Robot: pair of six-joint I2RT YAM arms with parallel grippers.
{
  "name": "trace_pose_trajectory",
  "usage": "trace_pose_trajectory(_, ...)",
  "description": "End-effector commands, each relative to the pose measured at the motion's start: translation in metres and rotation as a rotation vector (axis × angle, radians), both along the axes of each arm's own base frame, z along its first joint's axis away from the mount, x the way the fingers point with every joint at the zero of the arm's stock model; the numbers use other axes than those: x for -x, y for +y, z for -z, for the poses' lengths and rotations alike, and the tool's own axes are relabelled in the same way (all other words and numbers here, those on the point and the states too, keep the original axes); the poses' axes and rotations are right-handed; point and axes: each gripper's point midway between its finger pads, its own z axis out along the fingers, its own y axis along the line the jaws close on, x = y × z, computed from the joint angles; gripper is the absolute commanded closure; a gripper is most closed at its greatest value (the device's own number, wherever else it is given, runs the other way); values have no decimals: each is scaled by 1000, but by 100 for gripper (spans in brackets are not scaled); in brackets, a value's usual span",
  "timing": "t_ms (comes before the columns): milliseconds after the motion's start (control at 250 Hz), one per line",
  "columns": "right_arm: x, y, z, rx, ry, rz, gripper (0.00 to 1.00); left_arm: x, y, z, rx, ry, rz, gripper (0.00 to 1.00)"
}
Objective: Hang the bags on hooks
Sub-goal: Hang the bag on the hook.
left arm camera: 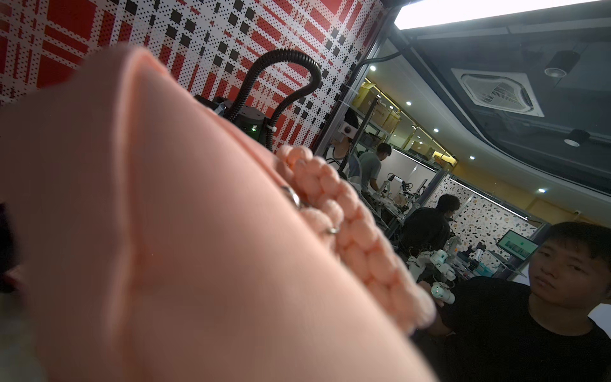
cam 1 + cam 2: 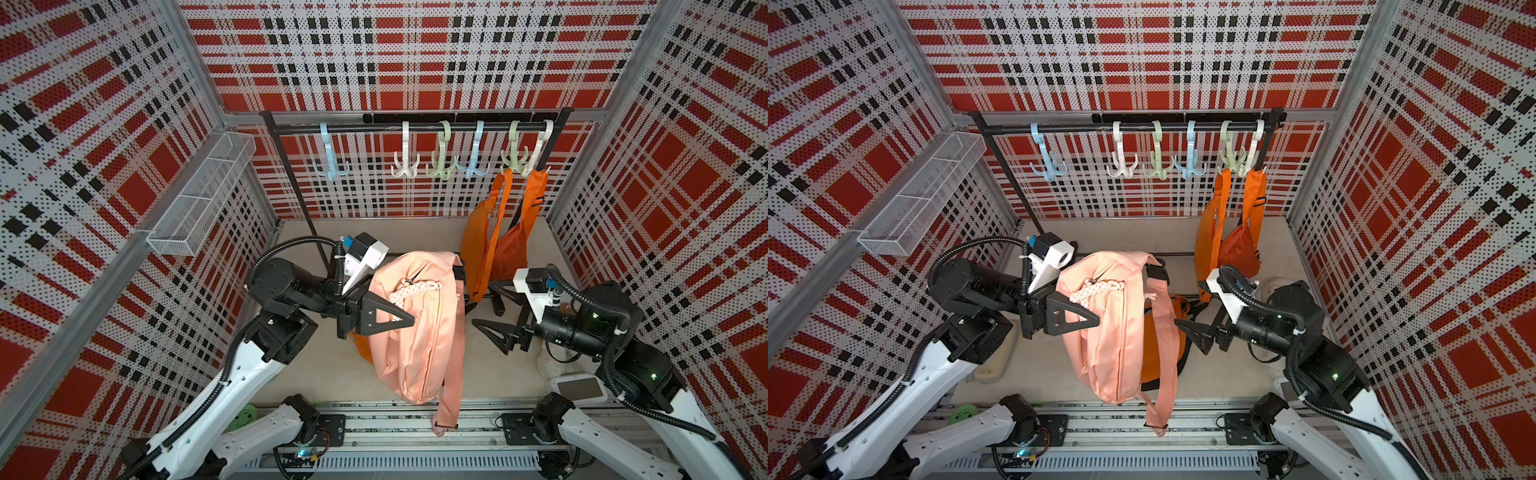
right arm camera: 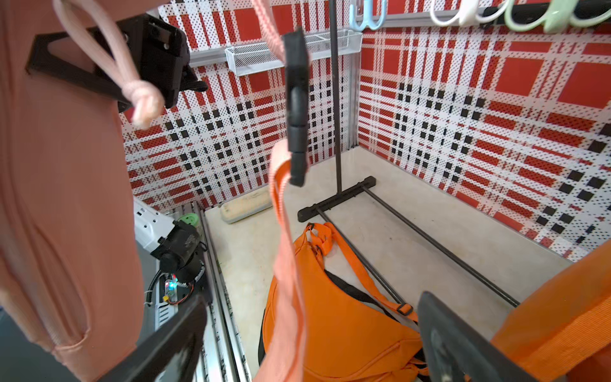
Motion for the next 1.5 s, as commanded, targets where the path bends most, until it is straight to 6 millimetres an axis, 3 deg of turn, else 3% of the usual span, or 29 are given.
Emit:
trace_pose_trajectory(0, 3, 8, -7, -10, -31, -59, 0, 15, 9, -18, 31, -40, 27, 100)
trace_pose_trajectory(212, -12, 21, -1, 2, -14, -67, 0, 18, 11, -21, 38, -49, 27, 100)
trace_pose_trajectory(364, -27, 37, 19, 14, 54, -94, 0, 21, 13, -24, 51, -62, 20, 100)
trace_pose_trajectory(592, -24, 49, 40, -49, 141, -151, 4, 16, 21, -28, 68, -77, -37, 100)
trace_pose_trajectory(668, -23, 49, 51, -48, 172, -141, 18, 12, 22, -27, 71, -75, -58, 100)
trace_pose_trajectory(809, -27, 43, 57, -76, 200, -84, 84, 9, 24, -27, 75, -83, -80, 100)
trace_pose_trajectory(857, -27, 42, 53, -79, 197, -75, 100, 8, 24, -26, 77, -87, -86, 100)
trace_pose_trajectory(989, -39, 26, 41, -69, 154, 48, 100, 3, 26, -24, 80, -85, -118, 100)
trace_pose_trajectory(1137, -64, -7, 18, -35, 59, 279, 100, -6, 22, -14, 89, -70, -165, 100)
trace_pose_trajectory(1193, -77, -23, 8, -1, 30, 386, 100, -16, 21, -11, 112, -72, -228, 92)
trace_pose_trajectory(1297, -100, -47, -19, 24, -34, 547, 100, -37, 18, -4, 177, -154, -421, 100)
trace_pose_trajectory(1497, -145, -62, -65, 38, -61, 606, 100, -50, -17, 8, 129, -345, -581, 100)
